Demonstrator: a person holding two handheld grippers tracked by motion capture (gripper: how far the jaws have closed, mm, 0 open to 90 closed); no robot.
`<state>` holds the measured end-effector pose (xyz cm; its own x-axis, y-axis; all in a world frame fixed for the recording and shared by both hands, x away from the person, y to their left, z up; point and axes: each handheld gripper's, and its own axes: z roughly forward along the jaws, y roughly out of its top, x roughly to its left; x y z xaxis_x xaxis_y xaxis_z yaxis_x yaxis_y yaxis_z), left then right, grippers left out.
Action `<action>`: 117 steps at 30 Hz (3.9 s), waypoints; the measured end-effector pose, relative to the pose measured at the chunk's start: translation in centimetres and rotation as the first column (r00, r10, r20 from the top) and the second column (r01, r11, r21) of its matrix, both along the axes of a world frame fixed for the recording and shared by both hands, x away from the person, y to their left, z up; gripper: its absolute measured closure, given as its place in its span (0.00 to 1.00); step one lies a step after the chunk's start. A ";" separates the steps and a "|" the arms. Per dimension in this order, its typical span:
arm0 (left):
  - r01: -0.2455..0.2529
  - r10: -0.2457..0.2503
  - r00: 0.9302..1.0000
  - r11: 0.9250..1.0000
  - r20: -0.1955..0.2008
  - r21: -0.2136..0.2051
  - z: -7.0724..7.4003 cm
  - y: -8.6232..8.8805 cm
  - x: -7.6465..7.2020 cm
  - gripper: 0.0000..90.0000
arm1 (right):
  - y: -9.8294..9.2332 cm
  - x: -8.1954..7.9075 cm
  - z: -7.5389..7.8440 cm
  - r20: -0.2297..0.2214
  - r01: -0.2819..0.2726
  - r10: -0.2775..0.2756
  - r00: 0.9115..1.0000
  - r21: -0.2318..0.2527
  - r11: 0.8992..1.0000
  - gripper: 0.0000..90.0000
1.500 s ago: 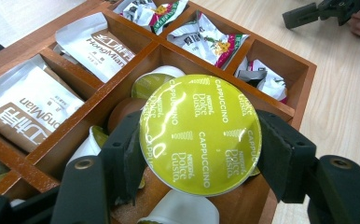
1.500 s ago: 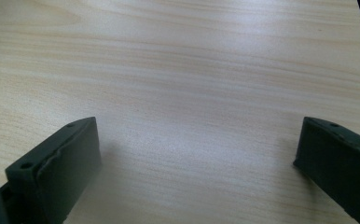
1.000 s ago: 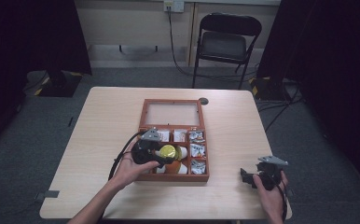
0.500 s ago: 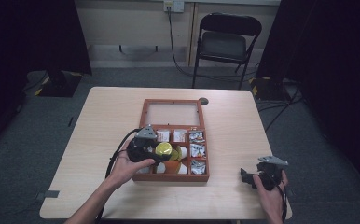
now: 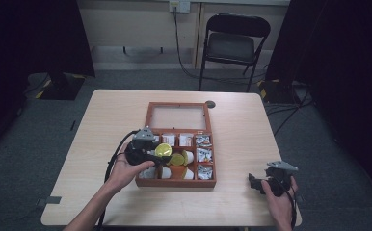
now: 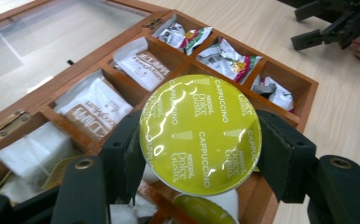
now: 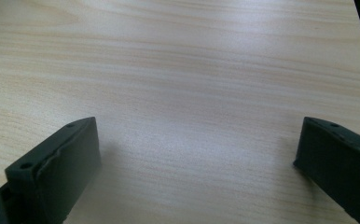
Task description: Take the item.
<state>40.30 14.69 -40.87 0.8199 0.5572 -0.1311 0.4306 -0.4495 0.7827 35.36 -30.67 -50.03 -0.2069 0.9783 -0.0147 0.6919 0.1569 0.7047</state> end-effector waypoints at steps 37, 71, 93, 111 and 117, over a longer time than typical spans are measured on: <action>-0.101 0.102 0.995 0.993 0.010 -0.069 1.3 4.9 1.0 0.42 | 0.0 0.0 0.0 0.000 0.000 0.000 1.000 0.000 1.000 0.00; -0.224 0.225 0.974 0.971 0.004 -0.078 1.3 10.4 1.7 0.43 | 0.0 0.0 0.0 0.000 0.000 0.000 1.000 0.000 1.000 0.00; -0.326 0.326 0.945 0.945 -0.037 -0.022 -2.5 12.5 3.4 0.43 | 0.0 0.0 0.0 0.000 0.000 0.000 1.000 0.000 1.000 0.00; -0.320 0.327 0.942 0.943 -0.079 0.086 -5.4 11.7 4.2 0.42 | 0.0 0.0 0.0 0.000 -0.001 0.001 1.000 0.000 1.000 0.00; -0.320 0.330 0.939 0.941 -0.095 0.108 -6.1 11.5 4.4 0.42 | 0.0 0.0 0.0 -0.001 -0.001 0.001 1.000 0.000 1.000 0.00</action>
